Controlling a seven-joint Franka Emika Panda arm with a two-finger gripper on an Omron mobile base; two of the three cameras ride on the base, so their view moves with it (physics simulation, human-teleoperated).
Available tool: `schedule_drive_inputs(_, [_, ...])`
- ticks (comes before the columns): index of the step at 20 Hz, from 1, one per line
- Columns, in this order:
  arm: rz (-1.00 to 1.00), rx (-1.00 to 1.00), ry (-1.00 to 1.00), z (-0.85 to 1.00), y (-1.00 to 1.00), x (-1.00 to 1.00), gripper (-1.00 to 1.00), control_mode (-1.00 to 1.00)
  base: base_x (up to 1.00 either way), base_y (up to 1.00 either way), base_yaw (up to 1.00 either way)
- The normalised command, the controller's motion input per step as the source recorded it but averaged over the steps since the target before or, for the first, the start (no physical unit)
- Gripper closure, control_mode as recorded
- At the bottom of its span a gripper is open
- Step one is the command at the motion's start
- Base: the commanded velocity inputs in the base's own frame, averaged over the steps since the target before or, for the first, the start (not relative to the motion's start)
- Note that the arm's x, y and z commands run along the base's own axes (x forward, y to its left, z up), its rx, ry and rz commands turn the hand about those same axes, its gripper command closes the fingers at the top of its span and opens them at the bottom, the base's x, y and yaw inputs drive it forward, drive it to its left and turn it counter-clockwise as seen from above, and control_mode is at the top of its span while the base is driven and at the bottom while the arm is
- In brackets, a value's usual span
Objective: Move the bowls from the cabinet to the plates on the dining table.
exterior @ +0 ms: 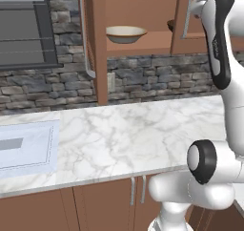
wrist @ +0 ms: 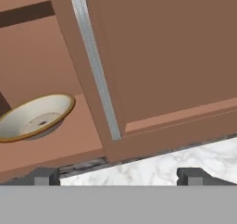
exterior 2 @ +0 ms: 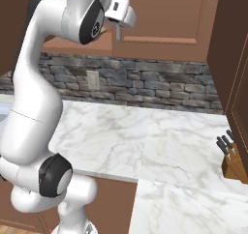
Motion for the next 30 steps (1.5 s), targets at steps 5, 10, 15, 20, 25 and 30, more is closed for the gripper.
schedule_drive_inputs(5, [0.00,0.07,0.00,-0.05,0.00,0.41,-1.00,-1.00,0.00,0.00,0.00])
schedule_drive_inputs(10, [0.01,0.05,0.00,-0.22,0.00,0.37,-1.00,-1.00,0.00,0.00,0.00])
schedule_drive_inputs(15, [0.02,0.06,0.00,-0.19,0.00,0.45,-1.00,-1.00,0.00,0.00,0.00])
schedule_drive_inputs(20, [0.00,0.01,0.00,0.00,0.00,0.48,-1.00,-1.00,0.00,0.00,0.00])
schedule_drive_inputs(25, [0.00,0.01,0.00,0.00,-0.08,0.43,-1.00,-1.00,0.00,0.00,0.00])
schedule_drive_inputs(30, [0.00,0.06,0.00,0.00,-0.25,0.42,-1.00,-1.00,0.00,0.00,0.00])
